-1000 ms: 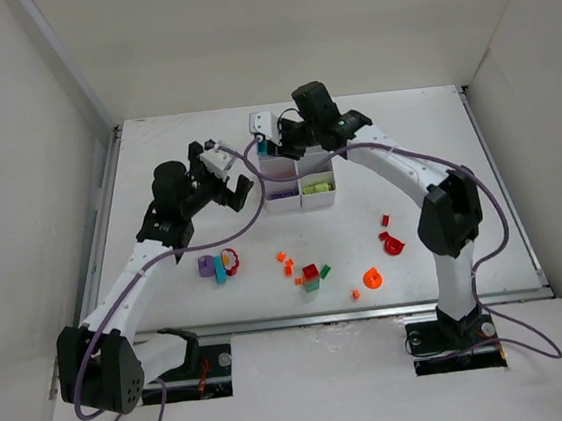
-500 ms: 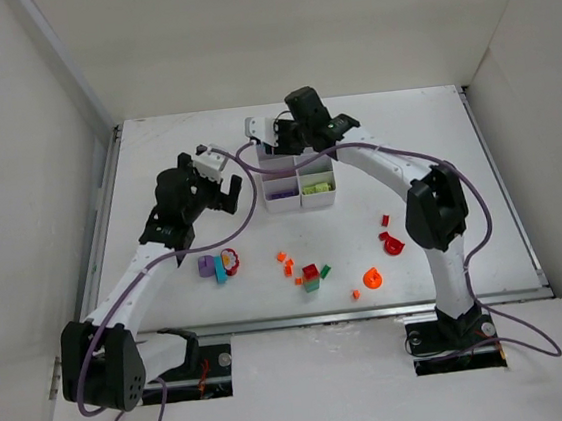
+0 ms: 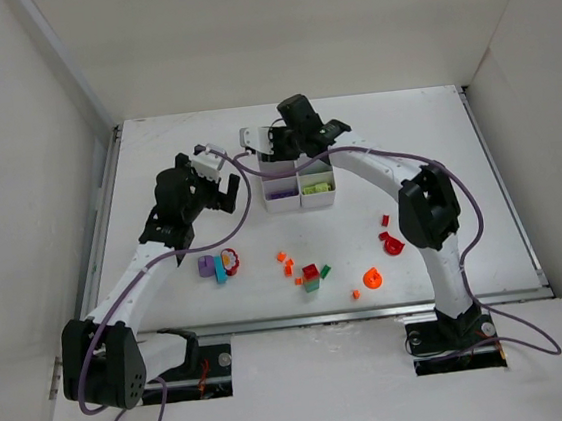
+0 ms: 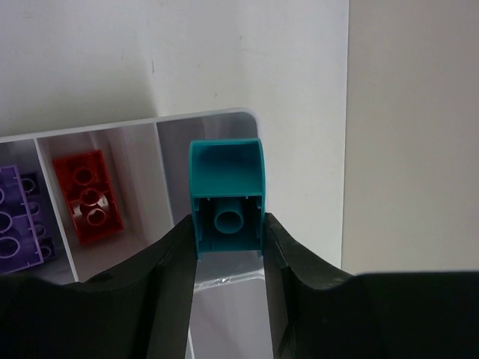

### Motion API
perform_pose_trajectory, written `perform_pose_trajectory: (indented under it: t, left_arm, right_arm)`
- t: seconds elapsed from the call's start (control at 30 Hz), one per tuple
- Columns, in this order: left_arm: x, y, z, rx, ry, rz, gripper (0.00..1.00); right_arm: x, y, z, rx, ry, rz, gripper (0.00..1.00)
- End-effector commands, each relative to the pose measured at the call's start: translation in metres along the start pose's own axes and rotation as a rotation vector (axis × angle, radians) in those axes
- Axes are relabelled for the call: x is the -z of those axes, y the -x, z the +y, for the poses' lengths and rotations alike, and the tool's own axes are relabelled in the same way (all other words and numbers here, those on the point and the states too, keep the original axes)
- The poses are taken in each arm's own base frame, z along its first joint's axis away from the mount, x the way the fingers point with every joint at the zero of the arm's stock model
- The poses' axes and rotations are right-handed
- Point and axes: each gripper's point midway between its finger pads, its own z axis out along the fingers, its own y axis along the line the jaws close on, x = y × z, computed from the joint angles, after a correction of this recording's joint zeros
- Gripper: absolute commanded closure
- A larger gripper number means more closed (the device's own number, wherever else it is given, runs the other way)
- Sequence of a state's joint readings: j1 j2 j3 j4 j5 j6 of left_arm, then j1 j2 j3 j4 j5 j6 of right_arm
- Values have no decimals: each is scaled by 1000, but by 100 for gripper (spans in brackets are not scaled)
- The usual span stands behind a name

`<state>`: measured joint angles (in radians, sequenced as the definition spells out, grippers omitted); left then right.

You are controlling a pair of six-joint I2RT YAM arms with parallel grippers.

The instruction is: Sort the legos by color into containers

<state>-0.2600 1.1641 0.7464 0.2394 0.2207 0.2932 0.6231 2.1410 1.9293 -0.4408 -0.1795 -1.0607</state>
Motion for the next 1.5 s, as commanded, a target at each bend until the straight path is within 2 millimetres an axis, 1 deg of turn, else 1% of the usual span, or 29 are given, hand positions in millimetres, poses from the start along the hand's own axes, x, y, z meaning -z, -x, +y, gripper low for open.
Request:
perform_pose_trajectory:
  t: [0.0,0.03,0.07,0.1,0.17,0.3,0.4,0.53,0.57,0.6,0.63,0.7,0.73,0.77,0.8,0.83,0.9,0.93,0.97,1.03,1.1,1.17,1.23,1.27,1.3,1.37,1.4,1.43,1.47]
  left_arm:
    - [0,18,-1,-15,-8,-70,0]
    - [0,16,-3,-13,-19,-64,0]
    - [0,16,-3,-13,-19,-63,0]
    - [0,16,-3,-13,-19,-63,0]
    - [0,16,-4,-14,-28,-66,0]
    - [0,16,-4,-14,-28,-66,0]
    - [0,17,-6,-14,-37,-68,0]
    - [0,15,-10,-26,-60,-64,0]
    - [2,15,-11,-41,-69,-62,0]
    - [3,16,-15,-61,-99,-59,1]
    - [6,15,-19,-94,-122,-55,4]
    - [8,3,-24,-227,-184,-23,7]
    - [14,-9,-33,-253,-240,17,9]
    - [16,-13,-36,-288,-268,34,12]
    - [21,-20,-40,-327,-302,54,13]
    - [29,-36,-48,-422,-384,100,15]
    - [39,-56,-53,-509,-454,159,18]
    - [43,-64,-55,-539,-480,184,20]
    - [51,-77,-60,-589,-536,224,20]
    - [57,-90,-67,-633,-604,268,20]
    - [65,-109,-69,-651,-645,347,20]
    - [65,-108,-72,-665,-654,341,20]
    - [64,-107,-76,-685,-674,325,20]
    - [63,-101,-81,-700,-690,302,18]
    - [62,-92,-85,-699,-697,259,17]
    - [62,-83,-98,-704,-740,213,14]
    - [61,-76,-99,-704,-744,193,14]
    - [61,-73,-106,-705,-765,166,14]
    - [61,-75,-110,-706,-779,169,14]
  right_arm:
    - [8,14,-15,44,-52,-14,59]
    - [12,17,-18,45,-60,-19,54]
    - [9,19,-11,49,-46,-19,50]
    - [13,18,-12,49,-51,-11,44]
    - [12,14,-9,47,-49,4,38]
    - [16,15,-13,48,-62,7,30]
    - [30,26,-26,26,-103,-19,29]
    - [61,50,-56,-55,-231,-96,29]
    - [68,53,-64,-74,-283,-111,22]
    - [91,64,-76,-108,-334,-144,3]
    - [103,67,-82,-129,-370,-153,0]
    - [132,75,-87,-184,-415,-192,0]
    - [141,75,-88,-209,-432,-192,0]
    - [150,72,-89,-243,-456,-182,0]
    - [167,73,-90,-276,-486,-192,0]
    - [175,72,-89,-339,-504,-203,0]
    - [184,58,-83,-404,-552,-168,0]
    - [202,57,-85,-433,-594,-180,0]
    - [207,52,-83,-449,-622,-171,0]
    - [222,35,-80,-500,-707,-138,0]
    - [232,22,-78,-616,-777,-115,0]
    - [241,17,-76,-748,-826,-136,0]
    - [244,17,-69,-762,-813,-152,0]
    - [248,17,-59,-771,-792,-167,0]
    - [248,20,-54,-814,-773,-201,0]
    - [252,26,-45,-888,-741,-260,0]
    - [257,28,-37,-950,-725,-300,0]
    - [258,30,-30,-953,-696,-310,0]
    - [252,46,-15,-924,-574,-359,0]
